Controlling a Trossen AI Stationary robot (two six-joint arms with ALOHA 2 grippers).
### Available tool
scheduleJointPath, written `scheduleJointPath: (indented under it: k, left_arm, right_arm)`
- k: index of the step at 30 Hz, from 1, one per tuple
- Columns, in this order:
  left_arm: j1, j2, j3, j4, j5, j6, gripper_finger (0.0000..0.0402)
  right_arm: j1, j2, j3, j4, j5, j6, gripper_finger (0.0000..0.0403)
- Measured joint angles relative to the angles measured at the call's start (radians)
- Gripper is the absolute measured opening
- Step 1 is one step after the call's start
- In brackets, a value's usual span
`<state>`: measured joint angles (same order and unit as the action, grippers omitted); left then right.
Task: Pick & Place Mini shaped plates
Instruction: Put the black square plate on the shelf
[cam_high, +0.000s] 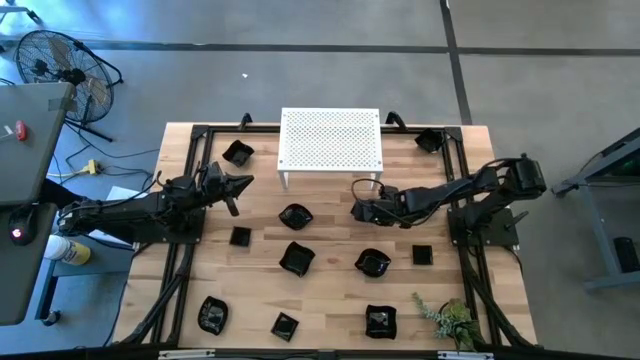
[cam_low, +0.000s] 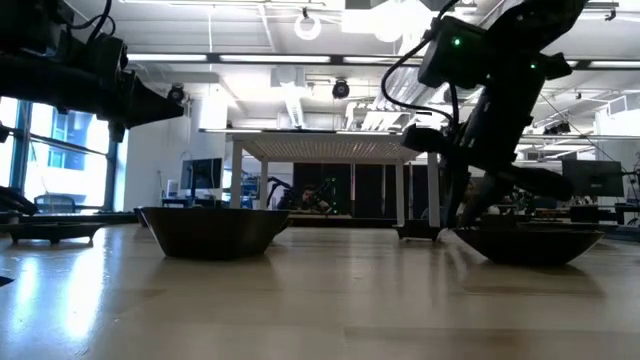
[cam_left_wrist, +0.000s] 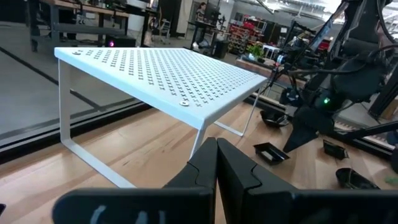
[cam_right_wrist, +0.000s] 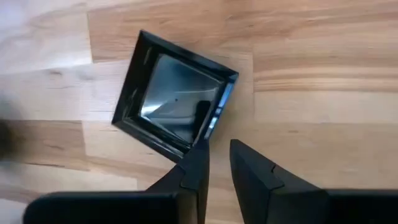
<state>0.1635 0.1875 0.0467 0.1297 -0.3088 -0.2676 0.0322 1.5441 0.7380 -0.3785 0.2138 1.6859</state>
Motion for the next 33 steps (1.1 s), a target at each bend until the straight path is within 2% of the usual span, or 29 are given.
scheduleJointPath:
  k: [5, 10, 14, 25, 33]
  left_arm:
    - [0.0, 0.0, 0.0, -0.006, 0.001, -0.003, 0.0001]
    - [0.0, 0.0, 0.0, -0.031, 0.003, -0.003, 0.0001]
    - [0.0, 0.0, 0.0, -0.028, 0.003, -0.003, 0.0001]
    - [0.0, 0.0, 0.0, -0.029, 0.003, 0.0, 0.0001]
    - [0.0, 0.0, 0.001, -0.031, 0.002, 0.0, 0.0001]
  right_arm:
    - [-0.001, -0.039, 0.0, -0.049, 0.026, 0.016, 0.0085]
    - [-0.021, -0.019, 0.0, 0.002, 0.03, 0.011, 0.011]
    - [-0.027, 0.0, 0.0, 0.016, 0.034, 0.003, 0.0113]
    - [-0.026, 0.067, 0.0, 0.091, 0.029, -0.003, 0.0062]
    - [-0.026, 0.033, 0.0, 0.088, 0.042, -0.027, 0.0006]
